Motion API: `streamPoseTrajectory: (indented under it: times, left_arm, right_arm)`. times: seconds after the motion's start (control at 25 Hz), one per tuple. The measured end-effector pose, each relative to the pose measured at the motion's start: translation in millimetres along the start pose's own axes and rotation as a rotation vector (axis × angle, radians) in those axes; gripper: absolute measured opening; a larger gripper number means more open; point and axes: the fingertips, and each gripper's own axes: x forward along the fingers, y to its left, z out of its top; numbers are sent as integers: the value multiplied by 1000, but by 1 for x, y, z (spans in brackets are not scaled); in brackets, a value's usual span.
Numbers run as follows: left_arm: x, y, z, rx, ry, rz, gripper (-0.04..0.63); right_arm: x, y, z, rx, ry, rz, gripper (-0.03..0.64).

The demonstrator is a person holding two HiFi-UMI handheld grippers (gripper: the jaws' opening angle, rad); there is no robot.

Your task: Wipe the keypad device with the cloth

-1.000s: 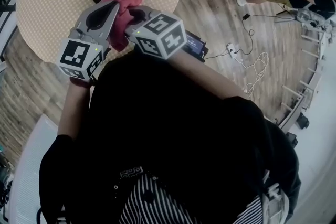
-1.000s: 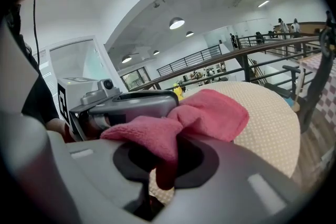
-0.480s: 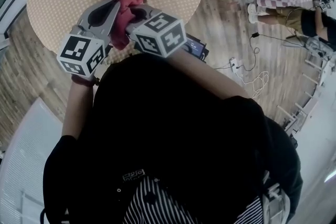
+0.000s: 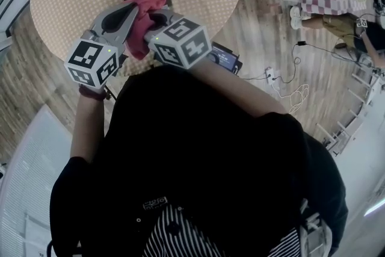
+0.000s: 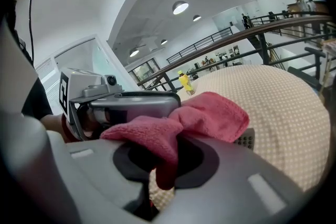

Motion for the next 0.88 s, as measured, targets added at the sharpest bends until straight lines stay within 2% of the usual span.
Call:
streamPoseTrajectory:
  times: [0.24, 0.56, 0.72, 0.88]
  left_arm:
    - [25, 13, -11, 8, 60, 23, 3]
    - [53, 24, -39, 80, 215, -29, 3]
    - [80, 44, -60, 119, 332, 9, 3]
    - [95, 63, -79, 127, 440, 22, 3]
  right_arm:
    - [10, -24, -5, 21, 18, -4, 66]
    - [24, -42, -29, 73, 64, 4, 67]
    - [25, -63, -46, 103, 98, 3, 67]
    - [26, -72, -53, 117, 103, -1, 67]
